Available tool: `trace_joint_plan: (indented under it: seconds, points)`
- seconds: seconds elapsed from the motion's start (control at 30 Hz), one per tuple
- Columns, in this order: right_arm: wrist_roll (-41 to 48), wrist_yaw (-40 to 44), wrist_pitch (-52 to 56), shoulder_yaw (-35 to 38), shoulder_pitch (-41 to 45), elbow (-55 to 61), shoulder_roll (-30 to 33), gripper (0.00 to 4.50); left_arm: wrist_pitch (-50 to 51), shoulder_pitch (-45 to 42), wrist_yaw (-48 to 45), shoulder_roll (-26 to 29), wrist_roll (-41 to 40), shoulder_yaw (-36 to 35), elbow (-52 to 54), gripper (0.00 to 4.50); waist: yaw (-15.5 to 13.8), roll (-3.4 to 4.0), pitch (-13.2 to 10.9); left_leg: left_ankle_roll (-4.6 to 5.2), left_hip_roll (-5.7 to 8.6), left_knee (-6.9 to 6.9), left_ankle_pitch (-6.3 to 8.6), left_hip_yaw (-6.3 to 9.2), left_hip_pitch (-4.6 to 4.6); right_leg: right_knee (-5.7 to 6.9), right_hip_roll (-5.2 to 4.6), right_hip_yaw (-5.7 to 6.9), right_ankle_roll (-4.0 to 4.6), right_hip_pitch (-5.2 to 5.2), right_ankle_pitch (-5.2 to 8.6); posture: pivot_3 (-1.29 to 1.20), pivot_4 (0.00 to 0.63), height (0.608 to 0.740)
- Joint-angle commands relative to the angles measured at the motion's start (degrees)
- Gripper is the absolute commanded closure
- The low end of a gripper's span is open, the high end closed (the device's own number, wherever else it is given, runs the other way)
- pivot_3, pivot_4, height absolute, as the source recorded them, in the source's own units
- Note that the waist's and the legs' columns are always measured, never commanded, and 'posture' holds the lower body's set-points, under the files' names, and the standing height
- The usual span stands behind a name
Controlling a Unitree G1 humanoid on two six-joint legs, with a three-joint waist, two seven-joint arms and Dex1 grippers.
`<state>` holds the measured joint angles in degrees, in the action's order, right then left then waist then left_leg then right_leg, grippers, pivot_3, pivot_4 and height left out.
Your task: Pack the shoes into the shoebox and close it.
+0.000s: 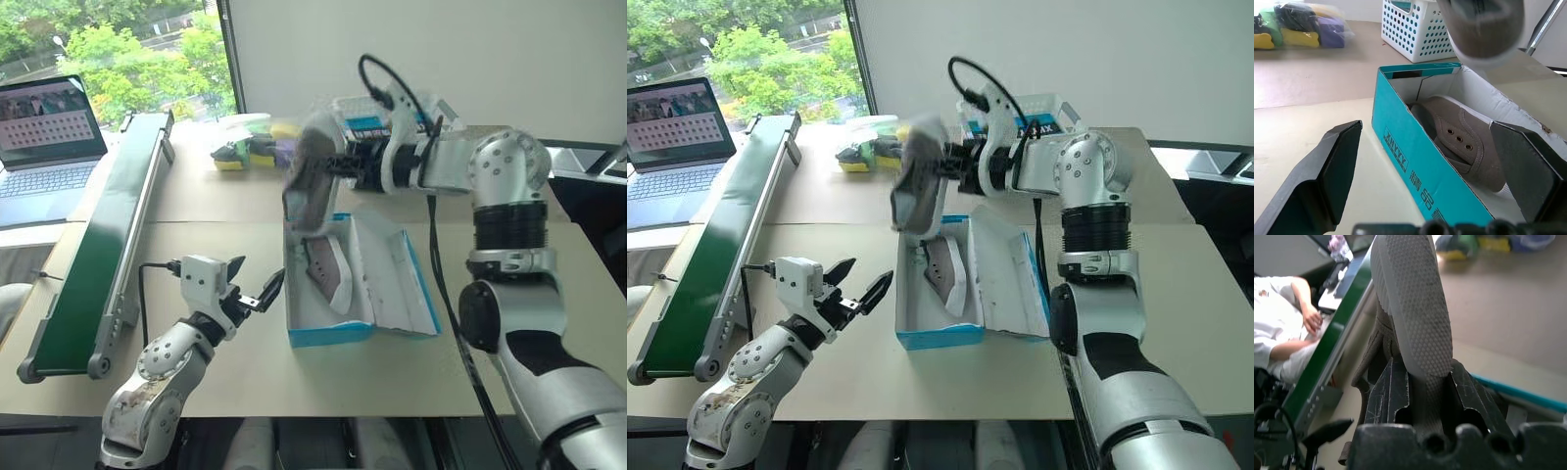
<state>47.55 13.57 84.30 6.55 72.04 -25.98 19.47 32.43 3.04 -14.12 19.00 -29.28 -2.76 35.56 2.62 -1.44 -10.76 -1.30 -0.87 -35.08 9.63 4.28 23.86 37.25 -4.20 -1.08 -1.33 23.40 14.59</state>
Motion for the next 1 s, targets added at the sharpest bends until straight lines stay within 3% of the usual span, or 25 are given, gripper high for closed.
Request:
trace_joint_plan:
  seconds: [0.03, 0.2, 0.33, 0.57, 1.0]
  points:
    - [1.9, 3.5, 7.5, -3.7, 4.6, 0.8, 0.5, 4.10, -2.3, 1.3, -3.2, 1.4, 0.2, 0.2, 2.5, 0.04, 0.0, 0.07, 0.0, 0.00, 0.00, 0.00, 0.00, 0.00, 0.00, 0.00, 0.01, 0.00, 0.00, 0.01, 0.00, 0.00, 0.150, 0.734]
    - [1.6, 4.6, 8.2, -10.1, 3.1, -0.6, 0.2, 4.10, -2.1, 5.1, -7.7, 5.9, -0.5, -1.1, 4.0, 0.04, -0.1, 0.08, 0.0, 0.00, 0.00, 0.00, 0.00, 0.00, 0.03, -0.03, 0.00, 0.01, -0.01, 0.03, 0.00, 0.00, 0.150, 0.734]
    - [1.6, 5.0, 8.2, -14.1, 0.8, 0.2, -0.7, 4.10, -3.3, 12.4, -14.2, 12.8, -1.1, -6.6, 6.6, 0.04, -0.1, 0.11, -0.1, 0.00, -0.03, 0.02, 0.01, 0.00, 0.05, -0.06, 0.01, 0.01, -0.01, 0.05, 0.01, 0.00, 0.150, 0.734]
    - [-1.0, 4.6, 8.2, -15.0, -1.6, -0.4, -1.7, 4.10, -9.7, 21.5, -23.0, 19.8, 2.0, -15.1, 6.2, 0.04, -0.1, 0.16, -0.1, 0.00, -0.02, -0.03, 0.00, -0.03, 0.54, 0.10, 0.01, -0.05, 0.02, 0.69, -0.01, 0.00, 0.150, 0.734]
    - [-16.7, -7.2, 5.2, -7.9, -11.6, 2.6, -13.2, 4.10, -11.1, 15.8, -23.7, 20.0, 4.6, -11.5, 6.2, 0.04, 0.0, 0.15, -0.1, 0.00, -0.03, -0.10, 0.00, -0.07, 0.45, 0.41, 0.03, -0.09, 0.02, 0.73, -0.01, 0.00, 0.150, 0.734]
